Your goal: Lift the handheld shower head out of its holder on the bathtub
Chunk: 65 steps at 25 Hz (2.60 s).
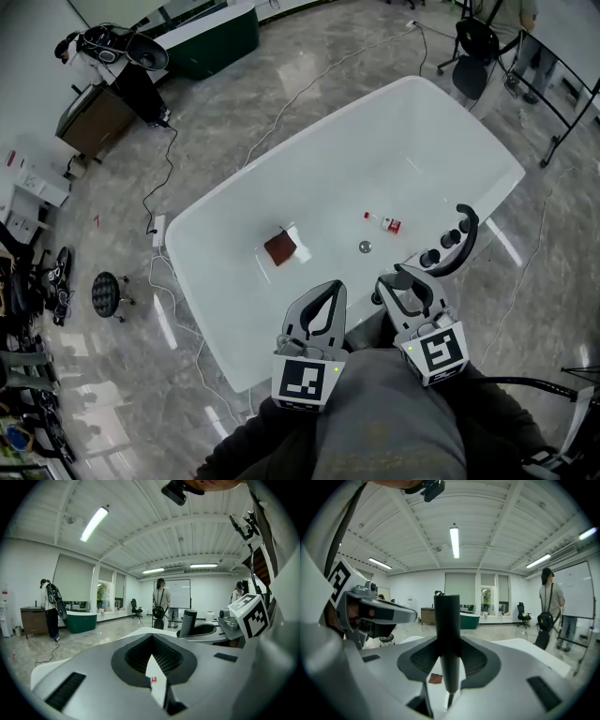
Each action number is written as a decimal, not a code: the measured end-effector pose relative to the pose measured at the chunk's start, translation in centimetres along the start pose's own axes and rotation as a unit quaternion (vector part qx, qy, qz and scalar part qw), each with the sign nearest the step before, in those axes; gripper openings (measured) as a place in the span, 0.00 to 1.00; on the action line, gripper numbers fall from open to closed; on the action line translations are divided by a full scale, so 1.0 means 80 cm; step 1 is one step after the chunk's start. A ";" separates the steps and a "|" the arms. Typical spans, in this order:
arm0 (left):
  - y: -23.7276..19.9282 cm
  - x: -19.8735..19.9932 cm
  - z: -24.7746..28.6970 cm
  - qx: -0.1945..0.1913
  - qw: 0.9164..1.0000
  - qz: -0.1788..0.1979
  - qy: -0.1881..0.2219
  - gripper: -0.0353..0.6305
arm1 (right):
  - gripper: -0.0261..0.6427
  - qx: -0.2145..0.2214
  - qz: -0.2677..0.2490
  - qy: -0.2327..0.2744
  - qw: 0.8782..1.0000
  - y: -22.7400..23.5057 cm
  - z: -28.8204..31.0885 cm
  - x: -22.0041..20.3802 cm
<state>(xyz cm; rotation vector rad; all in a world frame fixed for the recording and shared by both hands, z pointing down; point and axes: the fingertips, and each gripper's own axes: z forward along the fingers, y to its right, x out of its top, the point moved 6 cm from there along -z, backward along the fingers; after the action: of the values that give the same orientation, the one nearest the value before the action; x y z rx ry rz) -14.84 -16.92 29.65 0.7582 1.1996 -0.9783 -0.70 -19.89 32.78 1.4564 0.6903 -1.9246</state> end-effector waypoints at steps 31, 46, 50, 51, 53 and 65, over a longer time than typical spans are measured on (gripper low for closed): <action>0.013 0.001 -0.062 -0.027 0.999 0.019 0.031 0.06 | 0.25 -0.045 -0.036 0.092 0.994 -0.066 -0.059 0.045; 0.071 0.001 -0.089 -0.008 0.999 0.028 0.033 0.06 | 0.25 -0.021 -0.049 0.107 0.993 -0.068 -0.110 0.035; 0.092 -0.004 -0.098 -0.004 0.999 0.027 0.022 0.06 | 0.25 -0.010 -0.054 0.108 0.993 -0.071 -0.130 0.032; 0.097 -0.005 -0.102 -0.002 0.999 0.028 0.021 0.06 | 0.25 -0.010 -0.053 0.111 0.992 -0.072 -0.135 0.032; 0.105 -0.008 -0.109 0.002 0.999 0.029 0.022 0.06 | 0.25 -0.008 -0.056 0.117 0.991 -0.074 -0.146 0.032; 0.163 -0.008 -0.174 0.015 0.999 0.043 0.029 0.06 | 0.25 -0.001 -0.071 0.144 0.987 -0.113 -0.227 0.031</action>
<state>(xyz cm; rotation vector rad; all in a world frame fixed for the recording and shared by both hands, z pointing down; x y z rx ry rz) -8.57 0.92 26.97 0.8599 1.1962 -0.9104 3.77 -1.09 26.07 1.7452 0.9478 -1.8335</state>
